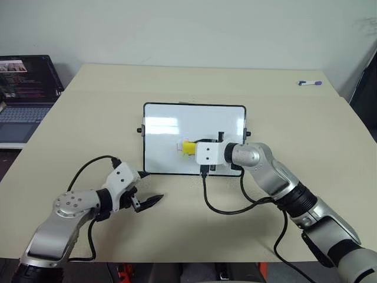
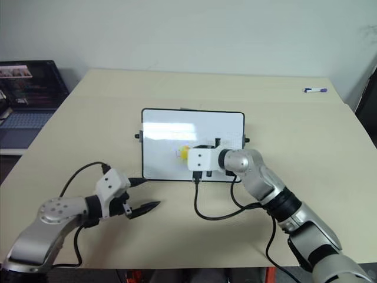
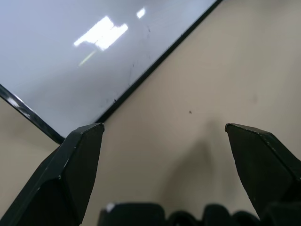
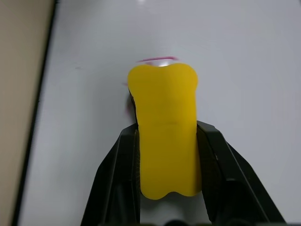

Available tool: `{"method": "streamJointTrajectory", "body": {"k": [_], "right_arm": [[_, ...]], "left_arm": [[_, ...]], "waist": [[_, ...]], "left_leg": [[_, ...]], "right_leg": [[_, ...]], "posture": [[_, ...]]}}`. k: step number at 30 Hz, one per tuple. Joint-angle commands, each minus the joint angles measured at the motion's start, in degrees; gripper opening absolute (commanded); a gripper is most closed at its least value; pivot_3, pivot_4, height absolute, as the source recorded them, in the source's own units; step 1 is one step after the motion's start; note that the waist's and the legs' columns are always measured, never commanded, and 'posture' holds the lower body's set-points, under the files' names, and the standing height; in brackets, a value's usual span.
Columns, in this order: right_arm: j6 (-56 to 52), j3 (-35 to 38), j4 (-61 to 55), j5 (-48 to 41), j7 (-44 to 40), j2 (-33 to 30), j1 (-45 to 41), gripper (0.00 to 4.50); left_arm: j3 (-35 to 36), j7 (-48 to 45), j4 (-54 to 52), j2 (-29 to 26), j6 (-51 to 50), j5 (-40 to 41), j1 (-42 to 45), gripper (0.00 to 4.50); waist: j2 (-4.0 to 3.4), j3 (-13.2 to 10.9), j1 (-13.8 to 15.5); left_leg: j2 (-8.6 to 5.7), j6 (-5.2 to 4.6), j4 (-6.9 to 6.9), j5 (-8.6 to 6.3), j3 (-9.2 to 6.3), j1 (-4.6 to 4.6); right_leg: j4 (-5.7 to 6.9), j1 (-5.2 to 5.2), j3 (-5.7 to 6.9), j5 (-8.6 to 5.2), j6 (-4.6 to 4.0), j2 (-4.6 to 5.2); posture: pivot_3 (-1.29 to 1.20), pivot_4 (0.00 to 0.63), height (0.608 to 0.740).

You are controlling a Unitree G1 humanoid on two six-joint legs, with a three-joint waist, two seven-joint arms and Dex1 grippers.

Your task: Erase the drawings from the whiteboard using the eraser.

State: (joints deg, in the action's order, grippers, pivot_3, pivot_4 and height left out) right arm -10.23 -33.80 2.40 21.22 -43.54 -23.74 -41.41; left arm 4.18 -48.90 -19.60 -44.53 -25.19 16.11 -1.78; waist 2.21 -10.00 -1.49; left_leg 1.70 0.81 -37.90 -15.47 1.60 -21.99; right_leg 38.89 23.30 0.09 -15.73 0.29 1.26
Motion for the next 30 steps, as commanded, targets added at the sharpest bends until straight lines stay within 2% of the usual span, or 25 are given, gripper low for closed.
{"method": "streamJointTrajectory", "body": {"k": [1, 7, 10, 15, 19, 23, 25, 30], "right_arm": [[1.9, -0.2, 0.3, 1.7, -1.6, -1.2, 0.3, 1.25], [6.0, 3.2, 8.8, 4.6, 9.4, 3.8, -5.1, 1.25], [7.1, 1.7, 10.4, 4.5, 7.2, 4.1, -4.7, 1.25], [7.7, -2.4, 8.0, 3.8, -4.2, 1.3, -2.0, 1.25], [8.9, -0.6, 10.7, 5.7, 0.8, 3.5, -3.6, 1.25], [9.6, 2.2, 16.7, 6.6, 9.6, 7.5, -8.1, 1.25], [9.8, 2.1, 18.4, 6.4, 9.6, 7.9, -8.9, 1.25], [8.4, 0.2, 16.6, 5.4, 2.0, 6.1, -6.0, 1.25]], "left_arm": [[0.9, 1.0, -1.5, 0.8, -1.0, 1.4, 2.0, 4.50], [0.5, 0.8, -1.9, 0.7, -1.4, 1.4, 2.4, 4.50], [0.4, 0.9, -2.0, 0.9, -1.5, 1.4, 2.3, 4.50], [0.3, 1.1, -2.0, 1.0, -1.5, 1.3, 2.2, 4.50], [0.4, 1.1, -2.2, 0.9, -1.5, 1.2, 1.7, 4.50], [0.2, 1.2, -2.7, 1.0, -1.4, 1.1, 1.1, 4.50], [0.1, 1.2, -2.9, 1.1, -1.5, 1.2, 1.0, 4.50], [0.0, 1.3, -3.3, 1.1, -1.7, 1.3, 0.7, 4.50]], "waist": [[0.00, 0.0, 0.0], [0.00, 0.0, -0.5], [0.02, 0.0, -0.3], [0.02, 0.0, 0.0], [0.02, 0.0, -0.1], [-0.01, 0.0, -0.5], [-0.01, 0.0, -0.3], [0.01, 0.0, 0.1]], "left_leg": [[0.00, 0.00, -0.01, 0.00, -0.01, 0.02], [0.05, 0.01, -0.03, 0.03, 0.03, 0.11], [0.06, 0.01, -0.04, 0.04, -0.01, 0.12], [0.02, 0.01, -0.03, 0.03, -0.07, 0.11], [0.03, 0.01, -0.04, 0.03, -0.09, 0.13], [0.10, -0.03, -0.05, 0.12, -0.05, 0.20], [0.11, 0.02, -0.04, 0.24, -0.11, 0.20], [0.06, 0.03, -0.03, 0.25, -0.20, 0.15]], "right_leg": [[0.01, -0.02, 0.01, 0.00, 0.00, 0.00], [0.11, -0.02, 0.02, 0.05, -0.08, -0.03], [0.11, -0.03, 0.06, 0.06, -0.11, -0.04], [0.07, -0.09, 0.11, 0.06, -0.11, 0.00], [0.08, -0.10, 0.14, 0.06, -0.11, 0.01], [0.13, -0.09, 0.16, 0.12, -0.23, -0.02], [0.15, -0.08, 0.23, 0.17, -0.31, -0.04], [0.10, -0.13, 0.31, 0.16, -0.32, 0.02]], "posture": [[0.00, 0.150, 0.740], [0.00, 0.150, 0.740], [0.00, 0.150, 0.740], [0.00, 0.150, 0.740], [0.00, 0.150, 0.740], [0.00, 0.150, 0.740], [0.00, 0.150, 0.740], [0.00, 0.150, 0.740]]}}
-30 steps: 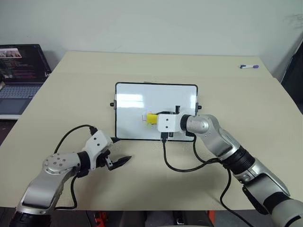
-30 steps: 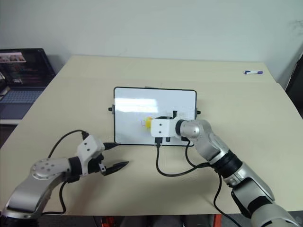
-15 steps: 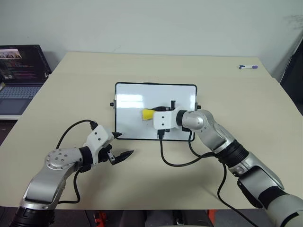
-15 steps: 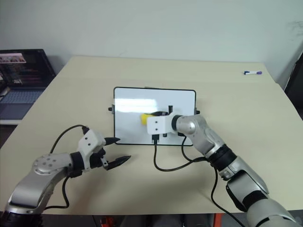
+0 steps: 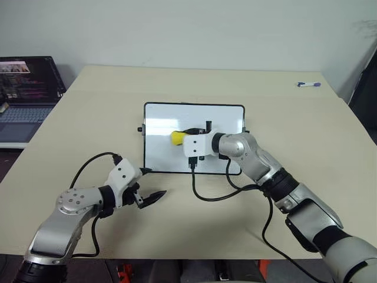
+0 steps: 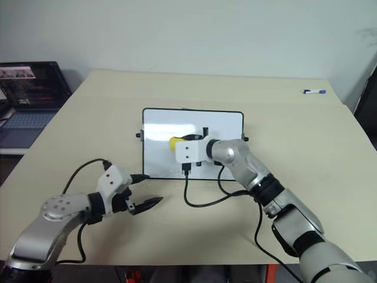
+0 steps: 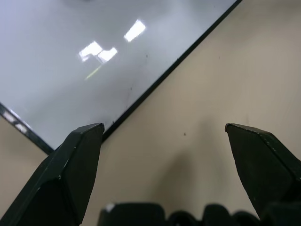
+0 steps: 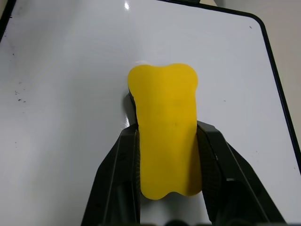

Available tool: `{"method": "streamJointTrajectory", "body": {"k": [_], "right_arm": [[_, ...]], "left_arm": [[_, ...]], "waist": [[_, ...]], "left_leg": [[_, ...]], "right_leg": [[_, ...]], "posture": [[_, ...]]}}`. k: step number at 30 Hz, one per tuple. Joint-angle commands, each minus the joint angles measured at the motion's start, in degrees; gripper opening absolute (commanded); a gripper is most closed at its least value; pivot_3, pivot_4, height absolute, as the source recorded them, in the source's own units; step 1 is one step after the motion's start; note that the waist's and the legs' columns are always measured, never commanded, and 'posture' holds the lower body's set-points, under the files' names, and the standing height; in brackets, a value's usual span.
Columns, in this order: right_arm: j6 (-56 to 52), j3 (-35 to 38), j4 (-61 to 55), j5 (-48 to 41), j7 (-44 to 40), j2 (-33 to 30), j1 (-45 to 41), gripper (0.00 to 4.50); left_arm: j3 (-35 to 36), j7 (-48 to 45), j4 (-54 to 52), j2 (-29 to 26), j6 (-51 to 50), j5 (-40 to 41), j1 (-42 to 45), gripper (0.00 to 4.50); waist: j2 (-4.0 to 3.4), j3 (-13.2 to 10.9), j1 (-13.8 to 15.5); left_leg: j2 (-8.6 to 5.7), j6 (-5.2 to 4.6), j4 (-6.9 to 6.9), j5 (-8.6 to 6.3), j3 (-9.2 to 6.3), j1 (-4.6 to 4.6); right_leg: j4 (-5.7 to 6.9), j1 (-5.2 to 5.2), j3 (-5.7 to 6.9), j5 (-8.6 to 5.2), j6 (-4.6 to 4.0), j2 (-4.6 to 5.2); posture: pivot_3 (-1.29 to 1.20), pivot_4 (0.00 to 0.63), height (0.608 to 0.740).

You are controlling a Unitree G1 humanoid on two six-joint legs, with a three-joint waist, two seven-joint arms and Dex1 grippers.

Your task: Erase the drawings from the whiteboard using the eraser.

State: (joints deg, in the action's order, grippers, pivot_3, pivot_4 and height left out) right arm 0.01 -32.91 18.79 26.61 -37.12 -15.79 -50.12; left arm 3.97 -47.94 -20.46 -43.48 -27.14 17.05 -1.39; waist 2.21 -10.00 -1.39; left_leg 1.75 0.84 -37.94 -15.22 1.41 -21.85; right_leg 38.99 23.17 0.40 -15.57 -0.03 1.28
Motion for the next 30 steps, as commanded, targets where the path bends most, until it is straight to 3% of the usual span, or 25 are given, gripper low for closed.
{"method": "streamJointTrajectory", "body": {"k": [1, 5, 10, 16, 24, 30], "right_arm": [[-2.5, -0.9, -0.8, -0.4, -6.5, -2.5, 3.6, 1.25], [-3.1, -1.3, -3.9, -0.5, -11.3, -4.1, 5.6, 1.25], [-3.2, 3.9, -5.7, -1.4, -5.0, -2.6, 5.0, 1.25], [-20.4, 17.5, -25.7, -15.0, -7.8, -1.3, 13.0, 1.25], [-51.5, 42.7, -60.6, -32.7, -4.1, -1.9, 32.4, 1.25], [-61.2, 49.6, -67.6, -33.9, 2.4, -3.2, 45.2, 1.25]], "left_arm": [[0.2, 0.4, -2.4, 0.1, 0.3, 0.3, 0.3, 4.50], [0.1, 0.4, -2.5, 0.1, 0.3, 0.4, 0.3, 4.50], [-0.3, 0.3, -2.3, 0.2, 0.5, 0.2, 0.7, 4.50], [-1.6, -1.2, -4.1, -0.4, 0.7, 0.8, 2.6, 4.50], [-11.3, -5.3, -4.2, 1.8, 0.4, 0.0, 17.8, 4.50], [-21.3, -8.8, 1.0, 8.3, 2.6, -2.7, 29.2, 4.50]], "waist": [[0.01, 0.0, 0.0], [-0.01, 0.0, 0.0], [-0.02, 0.0, 0.0], [-0.03, 0.0, 0.6], [-0.17, -0.1, 1.9], [-0.21, -0.1, 1.2]], "left_leg": [[-0.01, 0.00, 0.00, 0.00, 0.00, -0.01], [0.00, 0.00, 0.03, -0.01, -0.02, -0.02], [0.01, 0.00, 0.01, 0.00, -0.04, -0.01], [-0.01, 0.06, 0.04, -0.04, -0.13, -0.28], [-0.11, 0.14, 0.00, -0.11, -0.62, -0.96], [-0.14, 0.14, -0.02, -0.10, -0.63, -0.82]], "right_leg": [[-0.02, 0.00, 0.01, 0.00, 0.00, 0.01], [-0.02, 0.00, 0.04, 0.00, 0.01, 0.02], [-0.01, 0.00, 0.07, -0.01, 0.01, 0.00], [-0.08, 0.10, 0.11, -0.01, 0.01, 0.02], [-0.27, 0.37, 0.46, -0.09, 0.08, 0.00], [-0.21, 0.27, 0.43, -0.13, 0.14, -0.16]], "posture": [[0.00, 0.150, 0.740], [0.00, 0.150, 0.740], [0.00, 0.150, 0.740], [0.00, 0.150, 0.740], [0.00, 0.150, 0.740], [0.00, 0.150, 0.740]]}}
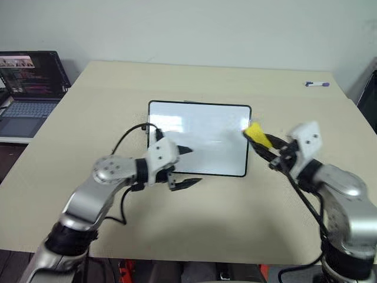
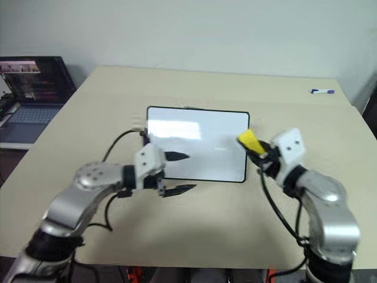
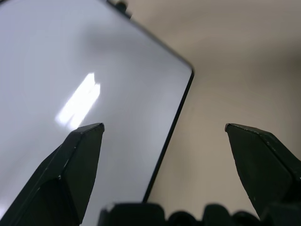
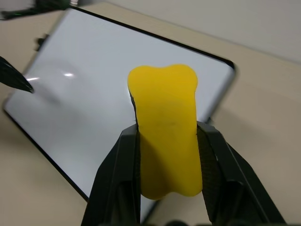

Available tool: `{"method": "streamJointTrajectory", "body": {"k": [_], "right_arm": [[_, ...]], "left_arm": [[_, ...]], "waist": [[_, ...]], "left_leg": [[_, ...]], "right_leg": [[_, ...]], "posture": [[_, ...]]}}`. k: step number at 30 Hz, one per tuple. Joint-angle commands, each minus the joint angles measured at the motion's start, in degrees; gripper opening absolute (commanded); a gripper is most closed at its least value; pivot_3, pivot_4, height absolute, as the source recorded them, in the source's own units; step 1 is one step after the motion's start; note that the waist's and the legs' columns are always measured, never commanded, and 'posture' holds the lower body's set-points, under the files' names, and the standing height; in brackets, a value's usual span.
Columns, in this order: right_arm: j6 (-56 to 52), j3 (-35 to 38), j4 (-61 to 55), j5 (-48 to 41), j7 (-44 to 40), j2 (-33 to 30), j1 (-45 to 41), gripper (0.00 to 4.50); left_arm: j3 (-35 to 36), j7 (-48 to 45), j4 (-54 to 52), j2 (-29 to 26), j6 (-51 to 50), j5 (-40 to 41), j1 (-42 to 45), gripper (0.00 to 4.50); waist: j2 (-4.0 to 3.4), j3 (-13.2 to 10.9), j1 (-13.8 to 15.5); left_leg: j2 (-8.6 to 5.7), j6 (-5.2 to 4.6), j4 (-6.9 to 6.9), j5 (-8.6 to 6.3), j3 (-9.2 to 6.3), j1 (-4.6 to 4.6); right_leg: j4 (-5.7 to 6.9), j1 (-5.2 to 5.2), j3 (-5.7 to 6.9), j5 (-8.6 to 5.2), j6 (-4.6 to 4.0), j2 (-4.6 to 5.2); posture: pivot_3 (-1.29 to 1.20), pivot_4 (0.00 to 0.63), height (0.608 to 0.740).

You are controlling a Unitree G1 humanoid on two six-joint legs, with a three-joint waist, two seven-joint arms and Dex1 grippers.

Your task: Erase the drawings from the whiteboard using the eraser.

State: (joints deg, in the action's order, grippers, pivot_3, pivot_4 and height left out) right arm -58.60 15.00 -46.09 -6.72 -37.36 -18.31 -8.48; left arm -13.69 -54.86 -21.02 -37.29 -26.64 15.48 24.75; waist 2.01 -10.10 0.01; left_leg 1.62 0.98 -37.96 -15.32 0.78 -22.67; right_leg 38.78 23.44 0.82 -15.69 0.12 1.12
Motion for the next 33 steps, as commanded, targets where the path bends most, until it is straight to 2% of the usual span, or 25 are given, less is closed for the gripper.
{"method": "streamJointTrajectory", "body": {"k": [1, 5, 11, 17, 25, 33], "right_arm": [[-3.7, 1.2, -3.0, -1.0, 3.5, -0.5, 5.4, 1.25], [-9.0, 0.0, -1.7, -1.3, 10.6, 4.6, 6.2, 1.25], [-7.0, 0.0, 3.8, 1.7, 21.3, 10.4, 5.3, 1.25], [-2.5, 2.3, 9.3, 3.8, 29.7, 13.5, 3.9, 1.25], [1.6, 1.4, 15.2, 2.7, 32.4, 13.7, 1.9, 1.25], [5.4, 2.8, 17.3, 1.2, 33.5, 13.7, 0.9, 3.88]], "left_arm": [[-5.5, -2.9, 3.0, 3.4, 3.1, -1.9, 4.9, 4.50], [-10.9, -7.0, 8.8, 8.4, 6.3, -3.7, 11.8, 4.50], [-14.1, -8.7, 18.0, 16.3, 6.6, -4.9, 19.6, 4.50], [-17.0, -9.6, 23.4, 17.9, 11.9, -10.1, 21.1, 4.50], [-17.6, -9.6, 27.5, 20.2, 15.2, -13.6, 21.7, 4.50], [-15.6, -7.5, 27.5, 21.5, 15.4, -14.7, 20.2, 4.50]], "waist": [[-0.03, 0.0, -0.3], [-0.04, 0.0, -0.9], [-0.06, 0.0, -1.0], [-0.08, 0.0, -1.1], [-0.11, 0.0, -1.1], [-0.14, 0.0, -1.2]], "left_leg": [[0.02, 0.00, 0.00, 0.00, 0.04, 0.02], [0.01, -0.01, -0.01, 0.01, 0.07, 0.06], [-0.07, -0.03, -0.03, 0.03, 0.04, 0.03], [-0.07, -0.03, 0.00, 0.03, 0.06, -0.05], [-0.08, -0.03, -0.02, 0.03, 0.05, -0.05], [-0.08, -0.03, -0.02, 0.03, 0.04, -0.07]], "right_leg": [[0.01, 0.01, -0.05, 0.00, 0.00, -0.04], [0.10, 0.03, -0.13, -0.15, 0.26, -0.12], [0.10, 0.01, -0.13, -0.20, 0.34, -0.30], [0.07, 0.09, -0.18, -0.17, 0.28, -0.29], [0.12, 0.08, -0.17, -0.18, 0.30, -0.30], [0.11, 0.09, -0.17, -0.16, 0.26, -0.29]], "posture": [[0.00, 0.150, 0.740], [0.00, 0.150, 0.740], [0.00, 0.150, 0.740], [0.00, 0.150, 0.740], [0.00, 0.150, 0.740], [0.00, 0.150, 0.740]]}}
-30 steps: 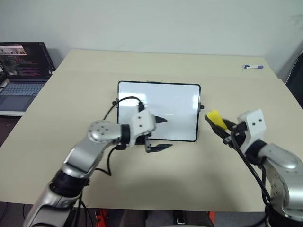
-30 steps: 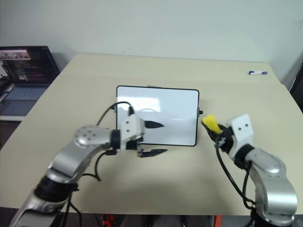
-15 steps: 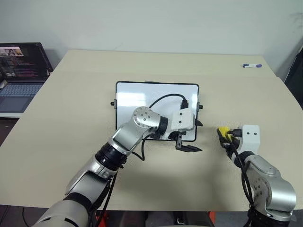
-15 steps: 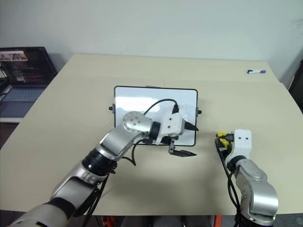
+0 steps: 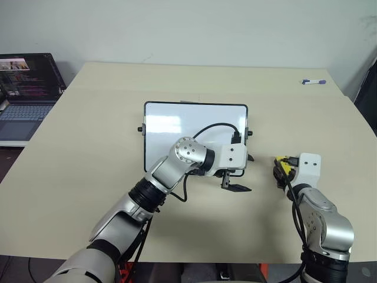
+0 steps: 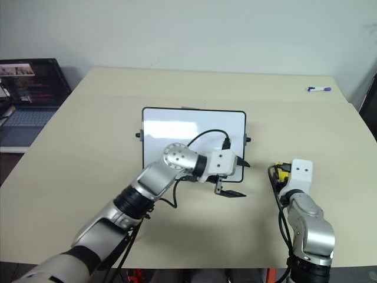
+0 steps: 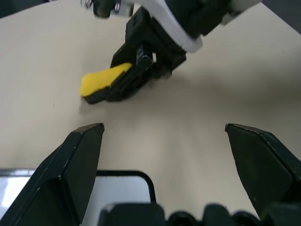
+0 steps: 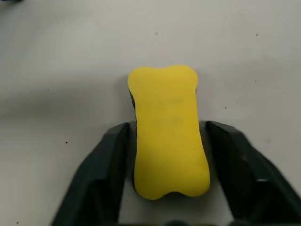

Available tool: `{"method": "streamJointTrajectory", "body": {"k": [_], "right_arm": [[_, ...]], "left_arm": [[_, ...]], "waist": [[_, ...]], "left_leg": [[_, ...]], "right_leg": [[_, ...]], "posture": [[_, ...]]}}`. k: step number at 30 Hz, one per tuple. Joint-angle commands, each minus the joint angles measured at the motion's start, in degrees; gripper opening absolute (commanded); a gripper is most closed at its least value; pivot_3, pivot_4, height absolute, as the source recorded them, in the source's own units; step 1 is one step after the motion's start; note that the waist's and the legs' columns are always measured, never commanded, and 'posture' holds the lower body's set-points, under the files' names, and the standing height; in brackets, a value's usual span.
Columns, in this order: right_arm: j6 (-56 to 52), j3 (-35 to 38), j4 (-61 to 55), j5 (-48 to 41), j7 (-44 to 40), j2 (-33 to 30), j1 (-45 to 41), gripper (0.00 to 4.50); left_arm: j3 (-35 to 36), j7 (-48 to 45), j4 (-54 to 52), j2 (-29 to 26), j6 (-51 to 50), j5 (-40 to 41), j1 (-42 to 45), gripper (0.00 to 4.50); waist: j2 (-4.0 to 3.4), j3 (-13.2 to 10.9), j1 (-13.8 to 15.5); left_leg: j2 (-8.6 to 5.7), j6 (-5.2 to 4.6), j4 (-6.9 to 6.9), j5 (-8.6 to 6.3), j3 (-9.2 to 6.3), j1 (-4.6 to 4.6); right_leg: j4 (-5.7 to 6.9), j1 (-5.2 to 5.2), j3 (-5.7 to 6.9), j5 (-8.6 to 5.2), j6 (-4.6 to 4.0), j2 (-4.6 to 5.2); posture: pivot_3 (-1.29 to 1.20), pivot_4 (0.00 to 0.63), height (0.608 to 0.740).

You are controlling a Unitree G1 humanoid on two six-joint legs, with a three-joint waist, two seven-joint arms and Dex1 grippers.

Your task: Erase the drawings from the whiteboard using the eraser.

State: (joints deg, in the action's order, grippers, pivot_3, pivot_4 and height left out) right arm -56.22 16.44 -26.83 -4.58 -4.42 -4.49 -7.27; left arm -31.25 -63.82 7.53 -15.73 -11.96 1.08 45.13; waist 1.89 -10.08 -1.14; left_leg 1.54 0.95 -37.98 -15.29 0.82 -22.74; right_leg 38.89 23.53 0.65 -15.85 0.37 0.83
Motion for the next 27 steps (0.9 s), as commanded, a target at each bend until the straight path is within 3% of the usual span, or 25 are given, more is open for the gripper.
{"method": "streamJointTrajectory", "body": {"k": [1, 2, 5, 10, 12, 15, 20, 27], "right_arm": [[3.1, 2.0, -3.3, -1.6, 0.7, 0.1, -0.3, 4.22], [3.0, 2.4, -4.3, -2.0, 0.8, 0.3, -0.4, 4.47], [5.6, 1.9, -9.4, -4.5, -1.0, 0.0, 0.8, 4.47], [8.0, -10.0, -19.8, -8.6, -12.6, -8.8, 9.8, 4.47], [15.3, -13.4, -19.7, -5.6, -13.1, -10.9, 14.1, 4.47], [29.7, -16.6, -17.2, -1.2, -13.5, -12.4, 19.3, 4.47], [50.3, -12.9, -7.5, -1.6, -8.4, -3.8, 29.3, 4.47], [53.9, -9.2, -2.7, -4.0, -6.5, -0.9, 29.0, 4.47]], "left_arm": [[3.1, 2.4, -1.5, -0.5, 0.2, -0.1, -0.9, 4.50], [3.7, 3.1, -1.9, -0.9, -0.2, 0.0, -1.4, 4.50], [8.1, 7.2, -4.8, -2.7, -2.6, 0.8, -4.5, 4.50], [23.8, 17.8, -21.1, -5.3, -14.6, 7.2, -16.9, 4.50], [32.0, 22.7, -29.8, -4.8, -23.1, 11.6, -23.6, 4.50], [38.7, 28.0, -38.7, -3.7, -29.9, 15.4, -30.7, 4.50], [44.5, 40.3, -38.3, 0.8, -19.9, 8.7, -45.6, 4.50], [44.4, 48.9, -36.8, 3.8, -11.8, 4.2, -52.0, 4.50]], "waist": [[-0.02, 0.0, 0.0], [-0.04, 0.0, -0.2], [-0.09, 0.0, -0.6], [-0.12, 0.0, -0.7], [-0.11, 0.0, -0.5], [-0.09, 0.0, -0.5], [0.05, 0.3, 0.1], [0.12, 0.2, 1.0]], "left_leg": [[0.01, 0.00, 0.00, 0.00, -0.01, 0.00], [0.01, 0.00, 0.00, 0.00, -0.01, 0.01], [0.05, 0.00, 0.01, 0.00, -0.01, 0.02], [0.18, 0.00, 0.04, -0.01, -0.13, 0.02], [0.18, 0.00, 0.03, 0.00, -0.20, 0.03], [0.11, 0.02, 0.01, -0.01, -0.18, 0.08], [0.05, 0.05, 0.03, -0.02, -0.13, 0.44], [0.09, 0.03, -0.11, 0.04, -0.01, 0.57]], "right_leg": [[0.01, 0.00, 0.00, -0.01, 0.02, 0.00], [0.01, 0.00, 0.00, -0.01, 0.01, 0.00], [0.03, 0.01, -0.02, 0.00, 0.00, 0.00], [0.01, 0.01, 0.04, -0.01, 0.01, 0.11], [0.02, -0.02, 0.09, -0.03, 0.02, 0.12], [-0.03, -0.12, 0.09, -0.16, 0.25, 0.25], [-0.05, -0.44, 0.03, -0.15, 0.29, 0.35], [0.01, -0.46, -0.07, -0.09, 0.19, 0.36]], "posture": [[0.00, 0.150, 0.740], [0.00, 0.150, 0.740], [0.00, 0.150, 0.740], [0.00, 0.150, 0.740], [0.00, 0.150, 0.740], [0.00, 0.150, 0.740], [0.00, 0.150, 0.740], [0.00, 0.150, 0.740]]}}
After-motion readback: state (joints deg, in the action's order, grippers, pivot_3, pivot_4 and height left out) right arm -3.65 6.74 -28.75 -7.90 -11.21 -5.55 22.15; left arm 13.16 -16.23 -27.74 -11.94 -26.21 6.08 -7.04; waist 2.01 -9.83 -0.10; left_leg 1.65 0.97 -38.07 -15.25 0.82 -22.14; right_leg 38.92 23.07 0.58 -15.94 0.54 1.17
